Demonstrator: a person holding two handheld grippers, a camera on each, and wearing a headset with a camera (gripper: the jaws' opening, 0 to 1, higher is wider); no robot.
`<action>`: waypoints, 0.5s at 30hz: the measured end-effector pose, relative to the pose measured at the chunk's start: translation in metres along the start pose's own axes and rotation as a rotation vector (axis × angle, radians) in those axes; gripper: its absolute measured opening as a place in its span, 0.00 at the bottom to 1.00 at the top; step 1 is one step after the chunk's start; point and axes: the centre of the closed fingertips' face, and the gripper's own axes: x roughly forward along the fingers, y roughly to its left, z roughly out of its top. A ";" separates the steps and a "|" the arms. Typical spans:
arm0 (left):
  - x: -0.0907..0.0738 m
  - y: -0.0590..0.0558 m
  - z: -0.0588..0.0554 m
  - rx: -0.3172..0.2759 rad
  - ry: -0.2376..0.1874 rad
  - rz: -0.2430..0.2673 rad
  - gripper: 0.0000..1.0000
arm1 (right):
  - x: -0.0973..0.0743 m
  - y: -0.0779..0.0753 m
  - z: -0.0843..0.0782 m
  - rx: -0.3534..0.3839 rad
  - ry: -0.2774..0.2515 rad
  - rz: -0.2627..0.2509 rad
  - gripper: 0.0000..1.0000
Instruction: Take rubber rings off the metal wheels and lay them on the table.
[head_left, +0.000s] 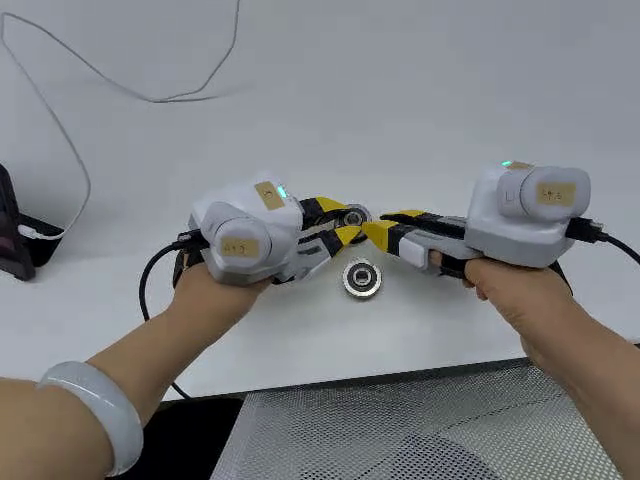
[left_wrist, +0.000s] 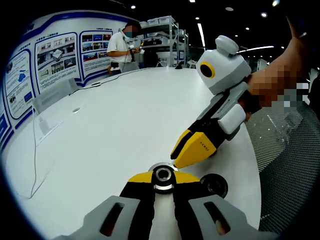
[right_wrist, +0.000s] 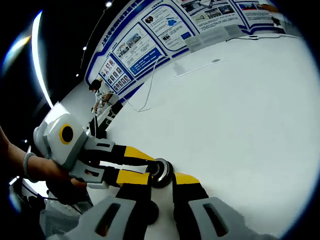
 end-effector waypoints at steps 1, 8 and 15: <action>0.000 0.000 0.000 -0.001 0.000 0.000 0.14 | 0.000 0.001 0.000 0.013 0.000 0.001 0.18; 0.001 0.000 0.001 -0.007 -0.004 0.004 0.14 | 0.005 0.002 -0.002 0.112 -0.009 0.007 0.18; 0.001 0.000 0.001 -0.011 -0.008 0.006 0.14 | 0.007 0.003 -0.003 0.168 -0.013 0.011 0.17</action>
